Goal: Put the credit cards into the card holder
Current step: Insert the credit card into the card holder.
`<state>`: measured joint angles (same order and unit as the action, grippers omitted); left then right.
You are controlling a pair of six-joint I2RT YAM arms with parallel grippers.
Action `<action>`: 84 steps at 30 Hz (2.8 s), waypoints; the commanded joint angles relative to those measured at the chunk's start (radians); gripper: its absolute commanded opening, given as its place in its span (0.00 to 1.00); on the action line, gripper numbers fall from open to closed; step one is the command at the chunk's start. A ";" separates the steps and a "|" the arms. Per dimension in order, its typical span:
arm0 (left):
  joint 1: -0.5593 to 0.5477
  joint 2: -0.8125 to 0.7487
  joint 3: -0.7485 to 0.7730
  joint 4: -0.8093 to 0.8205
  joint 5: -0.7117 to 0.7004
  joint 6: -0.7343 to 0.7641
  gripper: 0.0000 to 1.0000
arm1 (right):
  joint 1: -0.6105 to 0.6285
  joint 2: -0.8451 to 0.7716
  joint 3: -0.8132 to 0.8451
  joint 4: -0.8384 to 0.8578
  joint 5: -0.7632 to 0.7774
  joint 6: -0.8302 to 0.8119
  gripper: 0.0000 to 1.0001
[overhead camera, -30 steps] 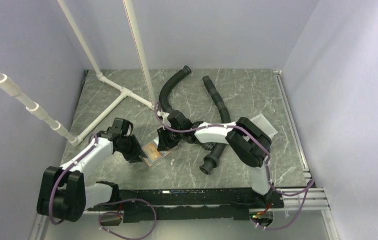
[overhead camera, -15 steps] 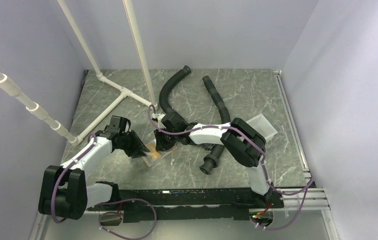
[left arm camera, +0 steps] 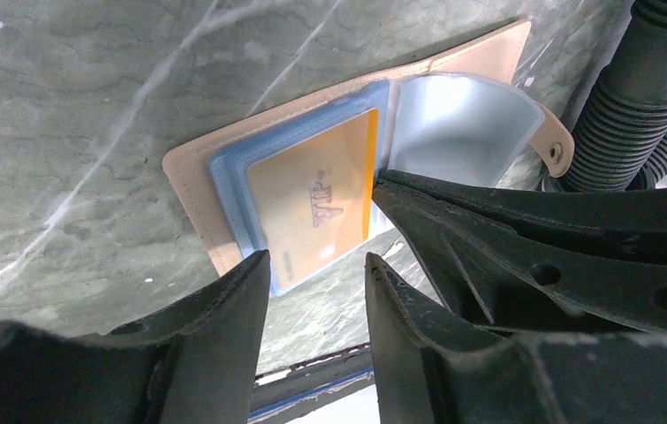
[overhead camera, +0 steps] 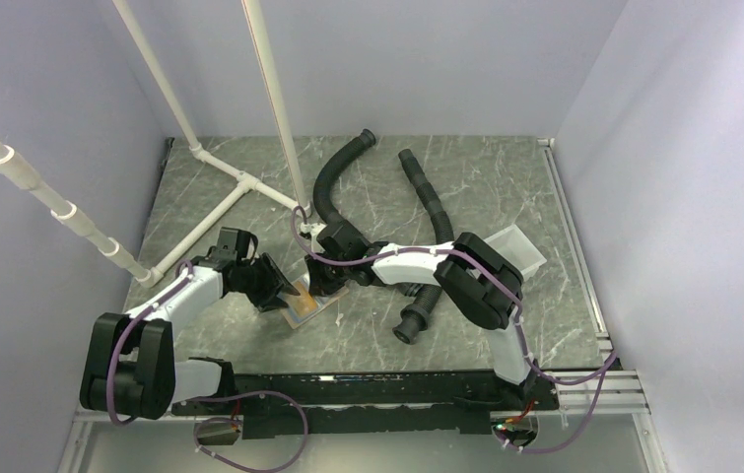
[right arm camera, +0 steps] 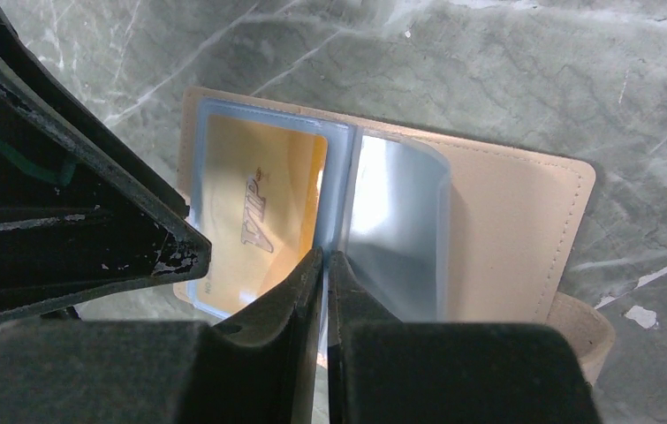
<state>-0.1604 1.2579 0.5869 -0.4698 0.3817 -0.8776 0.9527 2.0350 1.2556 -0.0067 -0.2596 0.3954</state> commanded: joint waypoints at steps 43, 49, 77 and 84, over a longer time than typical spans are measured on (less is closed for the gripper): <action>0.007 0.003 -0.010 0.014 0.008 0.014 0.52 | 0.006 0.035 0.062 -0.070 -0.027 -0.021 0.13; 0.007 0.019 -0.019 0.049 0.022 0.008 0.52 | 0.006 0.041 0.061 -0.069 -0.029 -0.021 0.13; -0.151 0.200 0.181 0.352 0.160 -0.093 0.62 | -0.404 -0.773 -0.116 -0.419 0.185 -0.019 0.49; -0.137 0.108 0.376 0.018 0.128 0.145 0.94 | -0.768 -0.975 -0.222 -0.583 0.282 -0.091 0.79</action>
<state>-0.3157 1.4544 0.8452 -0.2638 0.5198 -0.9024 0.2615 1.0462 1.1118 -0.4042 -0.0528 0.3679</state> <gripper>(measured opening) 0.898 0.734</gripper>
